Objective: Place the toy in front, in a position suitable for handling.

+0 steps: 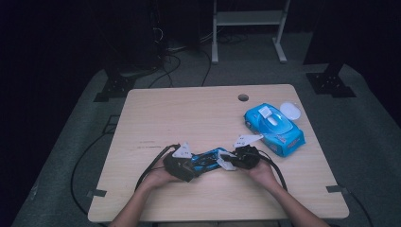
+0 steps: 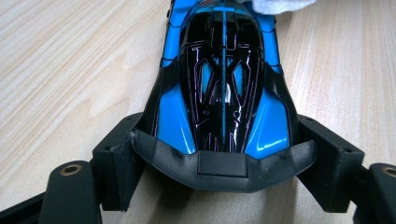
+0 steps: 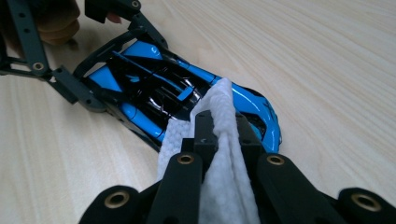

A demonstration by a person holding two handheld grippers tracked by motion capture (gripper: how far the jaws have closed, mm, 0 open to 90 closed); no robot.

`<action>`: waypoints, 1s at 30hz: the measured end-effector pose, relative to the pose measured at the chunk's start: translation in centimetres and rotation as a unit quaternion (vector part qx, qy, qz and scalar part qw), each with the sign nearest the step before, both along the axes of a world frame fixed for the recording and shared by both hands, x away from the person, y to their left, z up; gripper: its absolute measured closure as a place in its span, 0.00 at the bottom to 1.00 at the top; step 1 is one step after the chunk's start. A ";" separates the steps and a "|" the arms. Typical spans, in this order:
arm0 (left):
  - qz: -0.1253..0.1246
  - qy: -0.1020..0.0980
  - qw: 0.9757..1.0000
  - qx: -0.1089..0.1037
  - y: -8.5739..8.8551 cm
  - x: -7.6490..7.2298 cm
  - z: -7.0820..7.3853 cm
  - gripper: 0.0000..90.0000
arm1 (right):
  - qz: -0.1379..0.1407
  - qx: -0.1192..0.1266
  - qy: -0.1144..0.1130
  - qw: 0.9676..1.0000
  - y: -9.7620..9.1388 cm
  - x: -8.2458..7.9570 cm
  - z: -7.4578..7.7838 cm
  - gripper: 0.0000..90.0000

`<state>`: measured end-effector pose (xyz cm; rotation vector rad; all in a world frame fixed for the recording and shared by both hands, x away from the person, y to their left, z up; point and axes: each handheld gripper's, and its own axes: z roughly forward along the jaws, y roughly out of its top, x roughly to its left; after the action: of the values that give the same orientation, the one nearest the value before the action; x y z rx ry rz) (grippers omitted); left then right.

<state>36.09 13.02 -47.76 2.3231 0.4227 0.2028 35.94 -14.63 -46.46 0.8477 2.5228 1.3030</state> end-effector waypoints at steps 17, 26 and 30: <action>0.044 0.126 0.986 -0.101 2.4 1.1 1.0 0.28 | 0.009 0.003 -0.011 1.000 -0.2 -0.4 -0.3 0.92; 0.068 0.151 0.979 -0.118 2.8 1.7 0.7 0.36 | 0.011 0.000 -0.011 1.000 -0.1 -0.5 -0.3 0.92; 0.084 0.159 0.977 -0.111 2.5 1.9 0.5 0.37 | 0.010 -0.003 -0.014 1.000 -0.1 -0.7 -0.2 0.92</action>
<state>37.94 15.50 -47.24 2.1023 0.7623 -0.1336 35.29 -14.71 -46.69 0.7984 2.5193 1.3030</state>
